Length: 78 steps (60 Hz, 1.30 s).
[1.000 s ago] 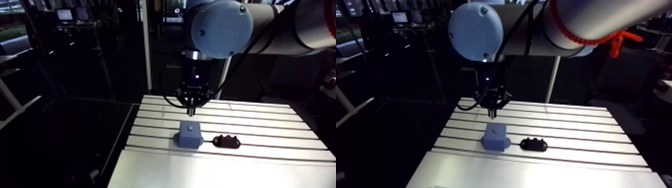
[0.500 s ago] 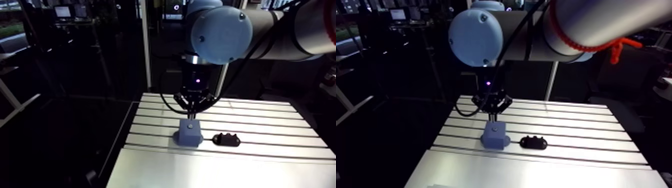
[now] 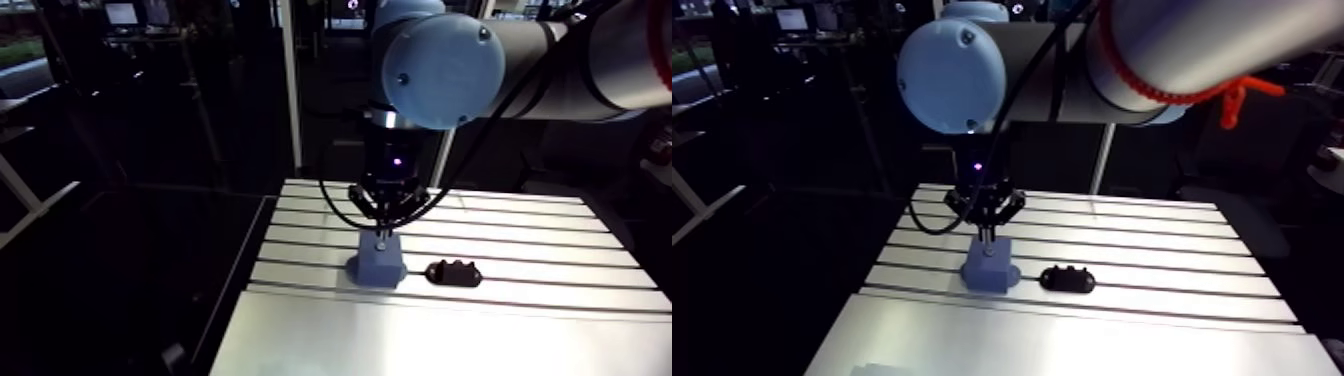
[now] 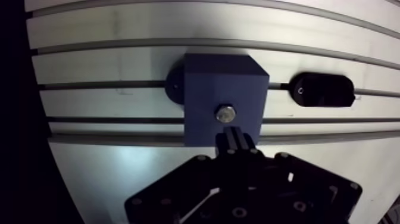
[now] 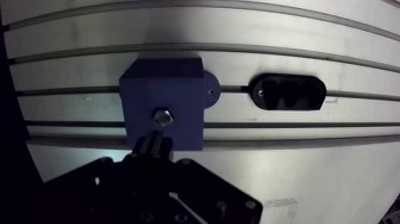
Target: Pick up the M10 bolt and insert it into the hex recess until seated.
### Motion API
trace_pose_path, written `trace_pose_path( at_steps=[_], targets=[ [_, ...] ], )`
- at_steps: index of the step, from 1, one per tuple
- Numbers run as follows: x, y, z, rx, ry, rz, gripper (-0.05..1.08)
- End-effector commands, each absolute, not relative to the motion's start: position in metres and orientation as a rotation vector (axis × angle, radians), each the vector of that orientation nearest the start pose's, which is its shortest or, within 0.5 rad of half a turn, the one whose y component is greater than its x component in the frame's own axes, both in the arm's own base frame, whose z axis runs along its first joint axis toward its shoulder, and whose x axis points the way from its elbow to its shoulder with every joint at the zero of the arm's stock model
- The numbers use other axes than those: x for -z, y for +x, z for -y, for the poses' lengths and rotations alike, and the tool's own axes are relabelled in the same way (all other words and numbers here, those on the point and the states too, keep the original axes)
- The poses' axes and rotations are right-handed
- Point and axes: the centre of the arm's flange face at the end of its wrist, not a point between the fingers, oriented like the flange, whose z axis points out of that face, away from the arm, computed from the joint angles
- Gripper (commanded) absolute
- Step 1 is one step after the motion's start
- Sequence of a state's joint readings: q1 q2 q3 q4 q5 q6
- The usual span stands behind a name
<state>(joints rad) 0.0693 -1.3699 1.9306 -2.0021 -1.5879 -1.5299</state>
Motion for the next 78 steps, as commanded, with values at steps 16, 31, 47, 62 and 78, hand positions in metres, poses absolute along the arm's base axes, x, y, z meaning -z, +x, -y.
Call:
trace_pose_path(
  at_steps=[16, 31, 47, 62, 78],
  targets=[
    [-0.256, -0.495, 0.167, -0.033, -0.060, -3.024, 1.08],
    [-0.254, -0.493, 0.167, -0.034, -0.090, -3.022, 1.08],
    [-0.251, -0.492, 0.167, -0.032, -0.108, -3.043, 1.08],
    [-0.246, -0.493, 0.167, -0.032, -0.110, -3.034, 1.08],
    [-0.243, -0.494, 0.167, -0.033, -0.107, -3.028, 1.08]
  ],
)
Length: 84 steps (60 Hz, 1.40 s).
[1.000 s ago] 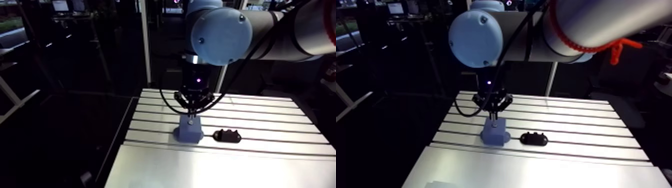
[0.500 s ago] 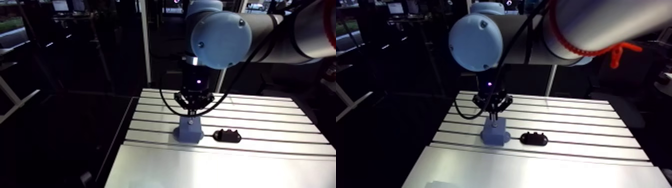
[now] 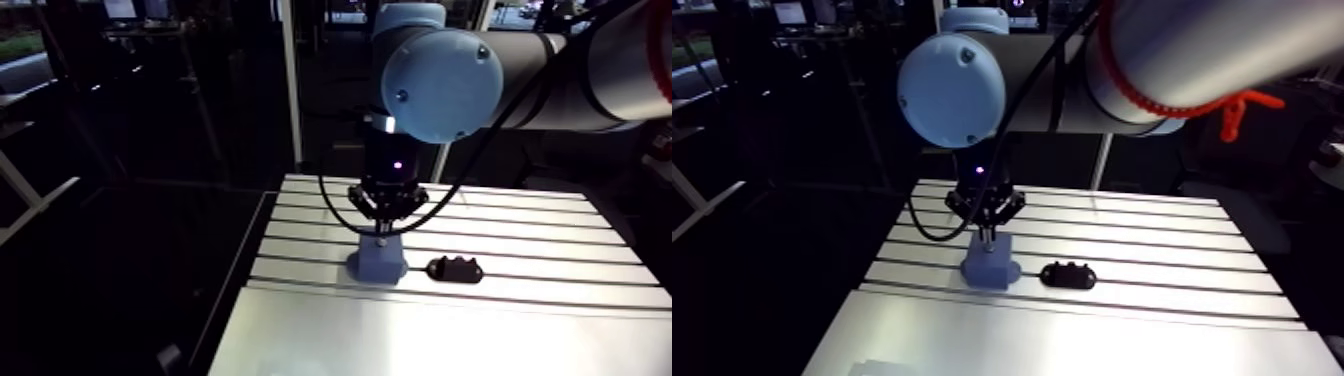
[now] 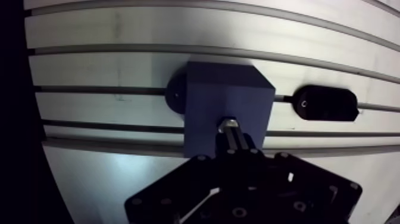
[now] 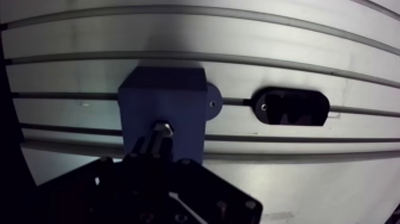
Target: Pick up the M10 bolt and insert it into the hex recess until seated.
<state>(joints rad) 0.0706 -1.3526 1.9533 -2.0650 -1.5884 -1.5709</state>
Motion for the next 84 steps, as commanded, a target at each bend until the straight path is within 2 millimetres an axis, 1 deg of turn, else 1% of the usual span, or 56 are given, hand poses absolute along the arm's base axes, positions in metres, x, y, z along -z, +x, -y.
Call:
trace_pose_path(
  at_steps=[1, 84],
  targets=[
    [-0.242, -0.494, 0.167, -0.033, -0.107, -3.026, 1.08],
    [-0.232, -0.494, 0.167, -0.030, -0.114, -3.019, 1.08]
  ],
)
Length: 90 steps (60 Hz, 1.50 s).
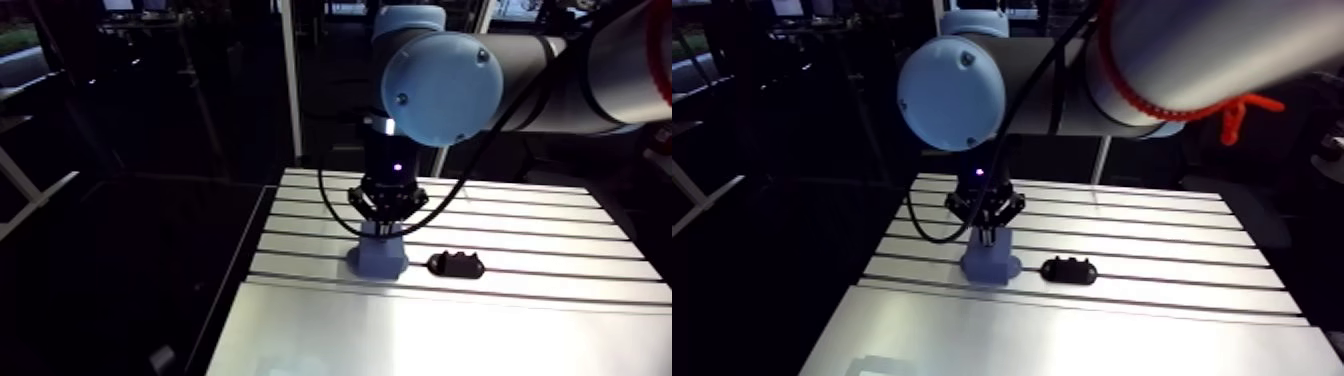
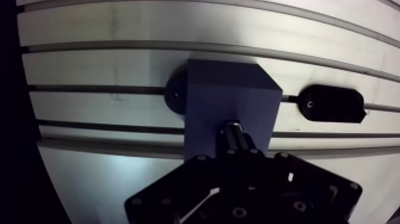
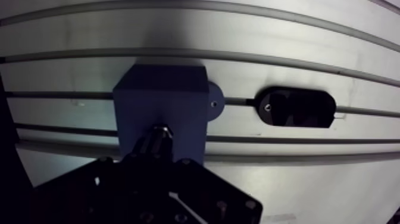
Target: Pick up the M10 bolt and insert it into the hex recess until seated.
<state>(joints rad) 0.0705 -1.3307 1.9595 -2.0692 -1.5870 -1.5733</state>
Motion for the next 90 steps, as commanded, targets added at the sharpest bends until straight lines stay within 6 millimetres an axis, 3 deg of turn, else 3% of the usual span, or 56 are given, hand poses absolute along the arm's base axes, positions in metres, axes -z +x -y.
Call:
trace_pose_path(
  at_steps=[1, 50, 82, 84, 85, 86, 88, 89, 90],
  targets=[
    [-0.232, -0.494, 0.167, -0.030, -0.114, -3.019, 1.08],
    [-0.227, -0.494, 0.166, -0.031, -0.130, -3.017, 1.08],
    [-0.256, -0.498, 0.168, -0.021, -0.145, -3.062, 1.05],
    [-0.258, -0.498, 0.168, -0.022, -0.145, -3.062, 1.00],
    [-0.261, -0.498, 0.168, -0.021, -0.145, -3.061, 0.85],
    [-0.261, -0.498, 0.168, -0.021, -0.145, -3.061, 0.85],
    [-0.271, -0.500, 0.169, -0.021, -0.147, -3.058, 0.21],
    [-0.271, -0.500, 0.169, -0.021, -0.147, -3.058, 0.21],
    [-0.276, -0.501, 0.169, -0.023, -0.147, -3.047, 0.02]
  ],
)
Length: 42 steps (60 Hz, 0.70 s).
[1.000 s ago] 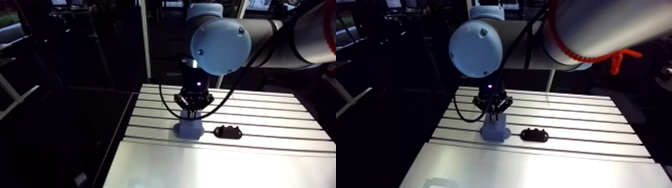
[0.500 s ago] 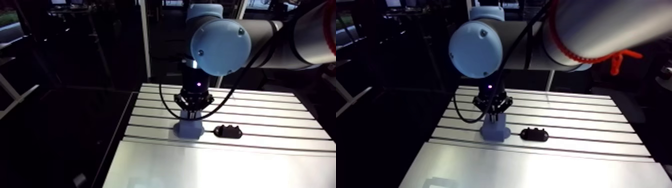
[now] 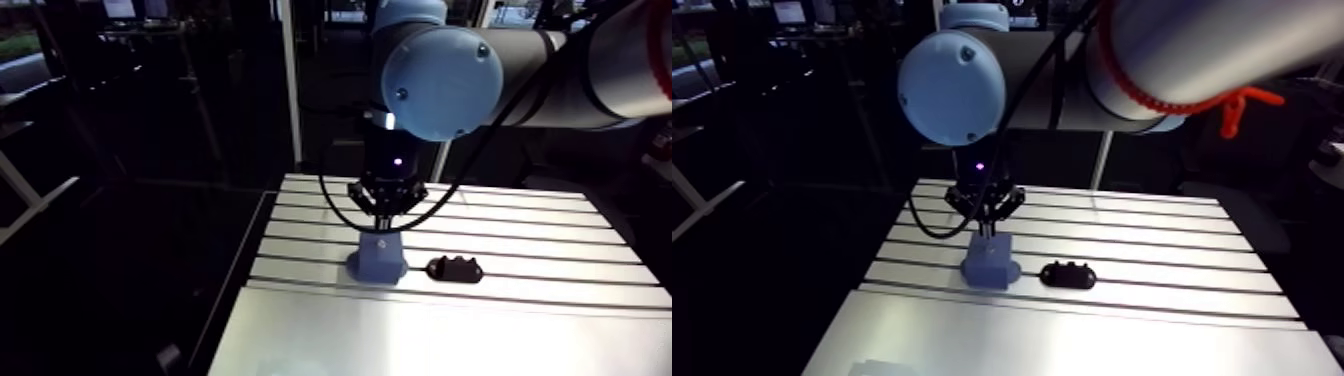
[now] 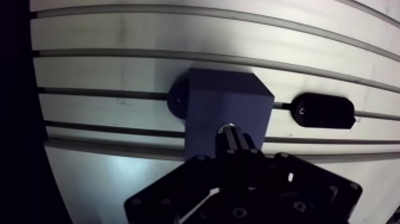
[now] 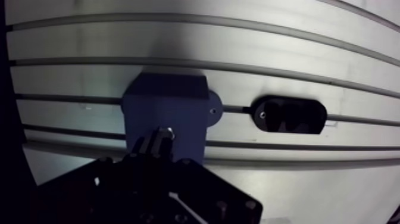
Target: Pick up the M10 bolt and insert it into the hex recess until seated.
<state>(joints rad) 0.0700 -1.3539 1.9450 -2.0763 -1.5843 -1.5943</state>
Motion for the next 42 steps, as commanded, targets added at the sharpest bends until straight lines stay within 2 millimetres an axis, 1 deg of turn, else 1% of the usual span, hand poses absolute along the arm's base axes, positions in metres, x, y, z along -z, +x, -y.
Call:
trace_pose_path(
  at_steps=[1, 2, 5, 6, 7, 8, 13, 17, 36, 40, 42],
  targets=[
    [-0.276, -0.501, 0.169, -0.023, -0.147, -3.047, 0.02],
    [-0.278, -0.500, 0.169, -0.022, -0.147, -3.035, 0.00],
    [-0.281, -0.501, 0.168, -0.025, -0.146, -3.030, 0.00],
    [-0.286, -0.501, 0.169, -0.024, -0.146, -3.030, 0.00],
    [-0.286, -0.501, 0.169, -0.024, -0.146, -3.030, 0.00],
    [-0.290, -0.502, 0.169, -0.024, -0.146, -3.029, 0.00],
    [-0.294, -0.500, 0.169, -0.033, -0.146, -3.013, 0.00],
    [-0.302, -0.497, 0.167, -0.065, -0.148, -3.012, 0.00],
    [-0.306, -0.500, 0.165, -0.074, -0.129, -3.025, 0.00],
    [-0.307, -0.501, 0.166, -0.068, -0.126, -3.027, 0.00],
    [-0.313, -0.501, 0.167, -0.065, -0.125, -3.030, 0.00]
  ],
)
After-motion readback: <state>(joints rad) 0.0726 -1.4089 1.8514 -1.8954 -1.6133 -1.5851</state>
